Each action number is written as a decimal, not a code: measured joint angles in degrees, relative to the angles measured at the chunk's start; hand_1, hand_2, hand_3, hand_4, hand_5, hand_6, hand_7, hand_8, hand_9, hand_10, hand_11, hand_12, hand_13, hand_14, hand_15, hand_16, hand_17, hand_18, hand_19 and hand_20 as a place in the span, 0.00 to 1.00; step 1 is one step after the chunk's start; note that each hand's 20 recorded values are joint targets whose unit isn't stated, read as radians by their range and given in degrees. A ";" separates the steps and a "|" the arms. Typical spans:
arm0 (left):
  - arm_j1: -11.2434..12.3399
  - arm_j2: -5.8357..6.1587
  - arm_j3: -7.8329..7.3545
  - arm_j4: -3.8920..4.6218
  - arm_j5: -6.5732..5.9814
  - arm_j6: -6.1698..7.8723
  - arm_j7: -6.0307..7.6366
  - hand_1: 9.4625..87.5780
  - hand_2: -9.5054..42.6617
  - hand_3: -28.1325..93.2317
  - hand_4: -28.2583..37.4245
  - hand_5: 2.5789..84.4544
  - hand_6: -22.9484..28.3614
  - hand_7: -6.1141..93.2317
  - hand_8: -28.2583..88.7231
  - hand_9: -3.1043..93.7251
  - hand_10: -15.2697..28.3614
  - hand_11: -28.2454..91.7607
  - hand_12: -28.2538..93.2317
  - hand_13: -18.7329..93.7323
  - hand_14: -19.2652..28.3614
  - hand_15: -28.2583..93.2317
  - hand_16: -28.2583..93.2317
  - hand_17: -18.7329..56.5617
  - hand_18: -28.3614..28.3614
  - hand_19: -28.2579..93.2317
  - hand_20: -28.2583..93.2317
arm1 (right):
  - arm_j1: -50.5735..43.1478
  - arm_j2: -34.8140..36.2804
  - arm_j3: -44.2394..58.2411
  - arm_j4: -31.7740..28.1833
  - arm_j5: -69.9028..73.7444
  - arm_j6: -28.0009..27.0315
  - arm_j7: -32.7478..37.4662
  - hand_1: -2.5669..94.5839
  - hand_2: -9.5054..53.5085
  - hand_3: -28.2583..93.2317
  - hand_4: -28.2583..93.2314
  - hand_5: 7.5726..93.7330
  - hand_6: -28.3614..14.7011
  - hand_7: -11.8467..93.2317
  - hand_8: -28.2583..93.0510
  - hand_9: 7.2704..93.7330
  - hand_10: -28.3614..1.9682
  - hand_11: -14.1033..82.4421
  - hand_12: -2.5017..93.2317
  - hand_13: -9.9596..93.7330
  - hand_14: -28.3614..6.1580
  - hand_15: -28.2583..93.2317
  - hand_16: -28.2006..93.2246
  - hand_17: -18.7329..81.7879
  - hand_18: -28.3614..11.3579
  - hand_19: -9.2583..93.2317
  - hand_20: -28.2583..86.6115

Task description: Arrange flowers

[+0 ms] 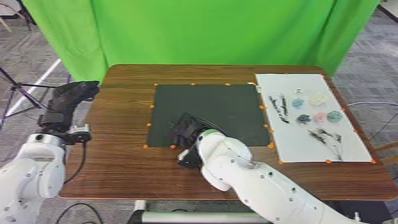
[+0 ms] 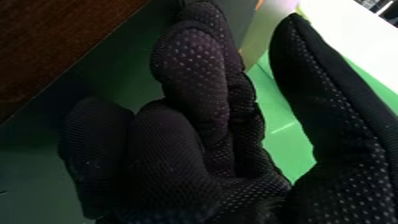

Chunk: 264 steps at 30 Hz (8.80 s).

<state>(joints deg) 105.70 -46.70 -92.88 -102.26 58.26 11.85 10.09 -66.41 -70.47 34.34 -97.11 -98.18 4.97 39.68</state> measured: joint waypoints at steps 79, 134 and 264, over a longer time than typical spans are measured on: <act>8.62 -3.60 -5.81 -3.24 5.82 -5.04 -2.01 0.29 0.12 0.73 0.17 0.58 0.57 0.24 0.18 0.53 0.69 0.45 0.33 0.50 0.79 0.42 0.21 0.34 0.72 0.37 0.36 | -58.97 38.01 56.37 -17.86 -25.87 7.35 -0.58 0.39 0.00 0.69 0.10 0.71 0.53 0.27 0.20 0.83 0.45 0.37 0.27 0.93 0.64 0.56 0.50 0.72 0.31 0.89 0.64; 6.03 -3.71 -4.76 -3.13 5.82 -6.71 -2.54 0.28 0.12 0.73 0.17 0.58 0.57 0.24 0.18 0.53 0.69 0.44 0.33 0.50 0.78 0.41 0.21 0.33 0.72 0.36 0.35 | -7.90 36.05 7.30 -14.61 -39.28 18.02 -1.50 0.63 0.00 0.70 0.16 0.81 0.61 0.37 0.42 0.97 0.61 0.47 0.34 1.00 0.80 0.67 0.45 0.84 0.45 0.99 0.59; 6.94 -3.13 -6.22 -3.43 6.23 -10.19 -3.32 0.27 0.10 0.74 0.18 0.56 0.56 0.24 0.18 0.51 0.69 0.43 0.34 0.49 0.78 0.41 0.21 0.32 0.72 0.35 0.35 | 11.98 22.17 -13.91 -10.73 -13.74 -8.11 -2.48 0.30 0.27 0.70 0.19 0.83 0.56 0.30 0.19 0.98 0.44 0.32 0.25 1.00 0.66 0.60 0.45 0.81 0.36 0.99 0.56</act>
<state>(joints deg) 112.64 -49.83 -99.09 -105.69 64.49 1.66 6.78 -54.43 -48.30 20.43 -107.84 -111.91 -3.15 37.20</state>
